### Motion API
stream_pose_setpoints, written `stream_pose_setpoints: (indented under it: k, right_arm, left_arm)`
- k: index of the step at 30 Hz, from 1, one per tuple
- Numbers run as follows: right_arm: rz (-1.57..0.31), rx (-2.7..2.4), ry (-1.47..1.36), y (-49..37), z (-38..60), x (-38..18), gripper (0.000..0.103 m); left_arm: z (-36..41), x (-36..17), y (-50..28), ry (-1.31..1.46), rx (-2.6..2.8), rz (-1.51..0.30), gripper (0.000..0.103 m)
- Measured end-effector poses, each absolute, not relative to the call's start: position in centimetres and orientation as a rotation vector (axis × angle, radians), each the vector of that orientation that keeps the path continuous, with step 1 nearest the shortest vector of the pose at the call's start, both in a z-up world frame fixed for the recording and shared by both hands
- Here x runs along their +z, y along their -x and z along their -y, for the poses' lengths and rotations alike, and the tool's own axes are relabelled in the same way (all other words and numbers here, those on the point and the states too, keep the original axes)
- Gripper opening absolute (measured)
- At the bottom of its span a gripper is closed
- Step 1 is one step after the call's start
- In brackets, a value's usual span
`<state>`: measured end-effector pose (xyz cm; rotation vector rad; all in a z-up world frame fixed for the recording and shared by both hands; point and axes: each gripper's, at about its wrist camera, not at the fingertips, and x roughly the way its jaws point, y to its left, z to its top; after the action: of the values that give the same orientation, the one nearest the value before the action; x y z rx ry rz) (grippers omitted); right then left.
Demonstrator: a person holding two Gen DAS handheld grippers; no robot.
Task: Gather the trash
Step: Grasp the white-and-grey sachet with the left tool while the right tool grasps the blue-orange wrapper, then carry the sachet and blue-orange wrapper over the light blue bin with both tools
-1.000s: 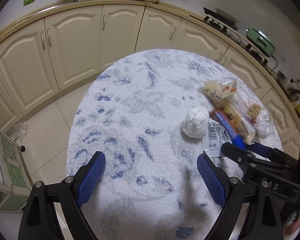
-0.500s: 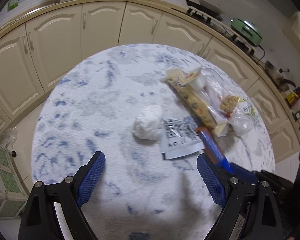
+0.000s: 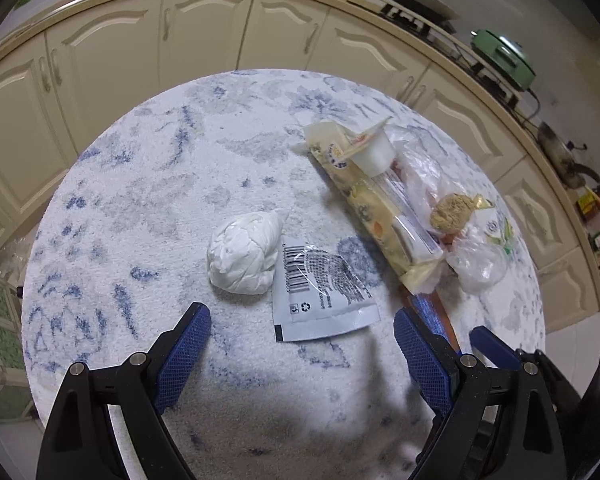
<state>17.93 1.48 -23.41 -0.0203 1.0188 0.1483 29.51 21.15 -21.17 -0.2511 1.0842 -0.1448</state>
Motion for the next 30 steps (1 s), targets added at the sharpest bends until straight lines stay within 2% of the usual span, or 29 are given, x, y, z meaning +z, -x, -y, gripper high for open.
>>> stream_pose_setpoints:
  k: [2,4,5,6,7,8,9,10,11,14,16,19,25,30]
  right_arm:
    - [-1.008,0.151,0.013,-17.8,-1.5,-23.4,0.060]
    - [-1.004,0.161,-0.017,-17.7,-1.0,-23.1,0.027]
    - [-1.008,0.152,-0.028,-17.6,-0.7,-23.0,0.027]
    - [-1.013,0.141,-0.044,-17.6,-0.2,-23.0,0.022]
    - [-1.021,0.127,-0.064,-17.6,0.5,-23.0,0.020]
    - [-1.030,0.122,-0.081,-17.7,1.1,-22.9,0.020]
    - [-1.035,0.120,-0.099,-17.7,1.7,-22.9,0.020]
    - [-1.039,0.102,-0.117,-17.8,2.5,-22.8,0.020]
    - [-1.039,0.089,-0.118,-17.8,2.8,-22.9,0.020]
    - [-1.041,0.038,-0.128,-17.9,4.2,-23.0,0.020]
    - [-1.043,0.046,-0.167,-17.9,5.0,-22.9,0.020]
    - [-1.038,0.018,-0.152,-17.8,5.4,-22.9,0.020]
    - [-1.046,0.016,-0.182,-17.9,6.3,-23.0,0.020]
    - [-1.042,0.022,-0.200,-17.6,6.7,-23.0,0.020]
  left_arm:
    - [-20.9,-21.1,-29.6,0.266,-0.096,-1.072,0.090]
    - [-20.3,-21.2,-29.7,0.272,-0.090,-1.067,0.088]
    - [-19.9,-21.4,-29.7,0.270,-0.079,-1.065,0.088]
    - [-19.6,-21.4,-29.8,0.259,-0.066,-1.055,0.083]
    - [-19.4,-21.5,-29.8,0.246,-0.052,-1.046,0.070]
    - [-19.1,-21.5,-29.7,0.229,-0.021,-1.023,0.063]
    - [-19.1,-21.5,-29.7,0.233,-0.017,-1.015,0.046]
    - [-19.2,-21.5,-29.7,0.259,-0.024,-1.010,0.039]
    - [-19.2,-21.6,-29.7,0.279,-0.036,-1.016,0.036]
    - [-19.1,-21.7,-29.7,0.272,-0.048,-1.023,0.033]
    - [-19.2,-21.7,-29.5,0.290,-0.075,-1.032,0.025]
    - [-18.9,-21.1,-29.2,0.279,-0.095,-1.030,0.019]
    - [-17.6,-20.0,-28.1,0.211,-0.091,-1.007,0.013]
    - [-16.5,-19.1,-27.3,0.172,-0.097,-0.987,0.011]
